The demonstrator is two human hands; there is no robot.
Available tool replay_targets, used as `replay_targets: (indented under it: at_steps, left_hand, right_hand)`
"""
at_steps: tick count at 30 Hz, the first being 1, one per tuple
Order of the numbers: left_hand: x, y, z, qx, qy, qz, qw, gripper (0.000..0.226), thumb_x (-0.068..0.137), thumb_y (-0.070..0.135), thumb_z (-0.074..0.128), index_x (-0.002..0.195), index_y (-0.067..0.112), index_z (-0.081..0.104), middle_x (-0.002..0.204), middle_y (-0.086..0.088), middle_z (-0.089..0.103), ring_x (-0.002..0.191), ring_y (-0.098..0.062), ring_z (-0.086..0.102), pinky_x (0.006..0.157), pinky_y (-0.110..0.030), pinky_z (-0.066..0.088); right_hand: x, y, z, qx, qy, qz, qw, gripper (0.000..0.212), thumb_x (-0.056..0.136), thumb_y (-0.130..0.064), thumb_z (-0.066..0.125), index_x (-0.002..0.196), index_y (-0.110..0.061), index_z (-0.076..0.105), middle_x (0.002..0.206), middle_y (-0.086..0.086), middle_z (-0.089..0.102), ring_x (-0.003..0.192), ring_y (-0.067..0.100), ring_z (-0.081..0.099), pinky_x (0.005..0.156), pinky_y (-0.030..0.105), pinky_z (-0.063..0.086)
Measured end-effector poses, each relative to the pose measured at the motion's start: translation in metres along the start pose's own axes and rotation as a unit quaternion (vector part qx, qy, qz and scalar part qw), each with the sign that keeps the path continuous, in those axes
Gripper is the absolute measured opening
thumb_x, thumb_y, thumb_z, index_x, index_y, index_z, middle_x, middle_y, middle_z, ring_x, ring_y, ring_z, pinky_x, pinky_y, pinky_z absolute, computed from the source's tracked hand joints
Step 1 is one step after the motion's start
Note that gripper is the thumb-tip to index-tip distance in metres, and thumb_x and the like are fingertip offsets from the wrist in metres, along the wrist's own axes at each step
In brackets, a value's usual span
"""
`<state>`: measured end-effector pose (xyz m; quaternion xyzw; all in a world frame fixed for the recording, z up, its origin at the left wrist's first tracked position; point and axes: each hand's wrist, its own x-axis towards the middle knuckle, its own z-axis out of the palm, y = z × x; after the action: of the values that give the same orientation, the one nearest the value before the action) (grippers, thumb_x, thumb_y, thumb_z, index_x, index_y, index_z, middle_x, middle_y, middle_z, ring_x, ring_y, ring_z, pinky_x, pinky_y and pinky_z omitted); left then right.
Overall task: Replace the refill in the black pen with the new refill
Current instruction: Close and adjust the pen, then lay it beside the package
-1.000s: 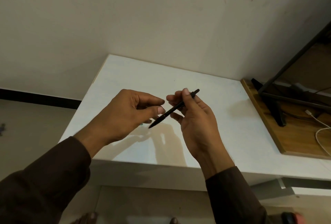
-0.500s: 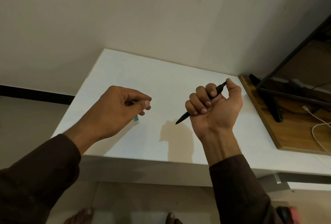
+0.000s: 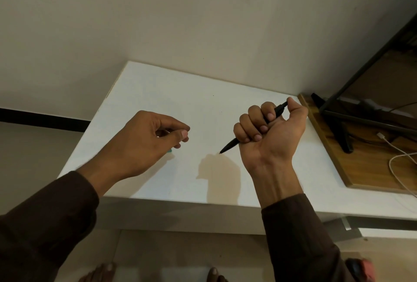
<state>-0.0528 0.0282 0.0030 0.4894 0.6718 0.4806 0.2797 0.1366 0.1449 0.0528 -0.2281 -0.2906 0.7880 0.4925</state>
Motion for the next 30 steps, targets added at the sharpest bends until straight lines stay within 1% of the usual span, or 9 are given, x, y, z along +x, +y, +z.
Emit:
replay_targets:
  at_steps: [2, 10, 13, 18, 24, 28, 30]
  left_hand:
    - [-0.0005, 0.0007, 0.0000, 0.005, -0.002, 0.001, 1.000, 0.017, 0.094, 0.031, 0.068, 0.108, 0.033, 0.078, 0.091, 0.029, 0.078, 0.082, 0.004, 0.076, 0.074, -0.015, 0.057]
    - [-0.0022, 0.0037, -0.0012, 0.004, -0.004, -0.011, 1.000, 0.019, 0.094, 0.030, 0.069, 0.110, 0.028, 0.080, 0.091, 0.024, 0.080, 0.083, 0.001, 0.076, 0.083, -0.025, 0.060]
    - [-0.0034, 0.0047, -0.0011, 0.003, -0.006, -0.014, 1.000, 0.019, 0.094, 0.029, 0.069, 0.110, 0.028, 0.080, 0.091, 0.024, 0.080, 0.084, 0.001, 0.076, 0.084, -0.026, 0.060]
    - [-0.0049, 0.0050, -0.0019, 0.009, -0.009, -0.015, 1.000, 0.018, 0.095, 0.028, 0.068, 0.109, 0.028, 0.079, 0.091, 0.026, 0.079, 0.083, 0.002, 0.076, 0.084, -0.026, 0.059]
    - [-0.0055, 0.0037, -0.0023, 0.016, -0.013, -0.012, 1.000, 0.017, 0.095, 0.028, 0.068, 0.109, 0.030, 0.079, 0.091, 0.028, 0.078, 0.082, 0.004, 0.075, 0.079, -0.020, 0.056]
    - [-0.0043, 0.0036, -0.0021, 0.011, -0.012, -0.017, 1.000, 0.017, 0.095, 0.028, 0.068, 0.108, 0.030, 0.079, 0.090, 0.025, 0.080, 0.082, 0.003, 0.075, 0.079, -0.020, 0.057]
    - [-0.0044, 0.0037, -0.0021, 0.013, -0.015, -0.016, 1.000, 0.017, 0.095, 0.029, 0.068, 0.108, 0.031, 0.079, 0.091, 0.027, 0.079, 0.083, 0.004, 0.075, 0.078, -0.019, 0.056]
  right_hand:
    - [-0.0001, -0.0006, 0.0006, -0.001, 0.004, -0.004, 1.000, 0.045, 0.094, -0.047, 0.036, 0.060, -0.018, 0.031, 0.052, -0.004, 0.019, 0.041, 0.013, 0.013, 0.042, 0.026, 0.018]
    - [-0.0023, -0.0030, 0.0044, 0.003, -0.001, -0.008, 1.000, 0.047, 0.095, -0.050, 0.036, 0.061, -0.018, 0.030, 0.053, -0.003, 0.018, 0.042, 0.013, 0.012, 0.042, 0.025, 0.017]
    - [-0.0026, -0.0026, 0.0052, 0.004, 0.003, -0.013, 1.000, 0.047, 0.095, -0.050, 0.036, 0.061, -0.018, 0.031, 0.053, -0.003, 0.018, 0.042, 0.013, 0.012, 0.042, 0.025, 0.017]
    - [-0.0031, -0.0034, 0.0058, 0.003, 0.015, -0.024, 1.000, 0.046, 0.095, -0.047, 0.036, 0.060, -0.019, 0.030, 0.053, -0.003, 0.017, 0.042, 0.013, 0.013, 0.042, 0.024, 0.017]
    - [-0.0031, -0.0030, 0.0063, 0.008, 0.018, -0.025, 1.000, 0.047, 0.095, -0.050, 0.037, 0.061, -0.019, 0.031, 0.054, -0.003, 0.017, 0.042, 0.013, 0.013, 0.043, 0.025, 0.016]
    - [-0.0024, -0.0036, 0.0067, 0.007, 0.024, -0.027, 0.999, 0.045, 0.095, -0.049, 0.037, 0.062, -0.019, 0.030, 0.054, -0.003, 0.017, 0.042, 0.013, 0.013, 0.042, 0.025, 0.016]
    - [-0.0021, -0.0039, 0.0073, 0.009, 0.027, -0.028, 0.999, 0.045, 0.096, -0.048, 0.037, 0.061, -0.019, 0.030, 0.053, -0.004, 0.017, 0.042, 0.013, 0.013, 0.042, 0.025, 0.017]
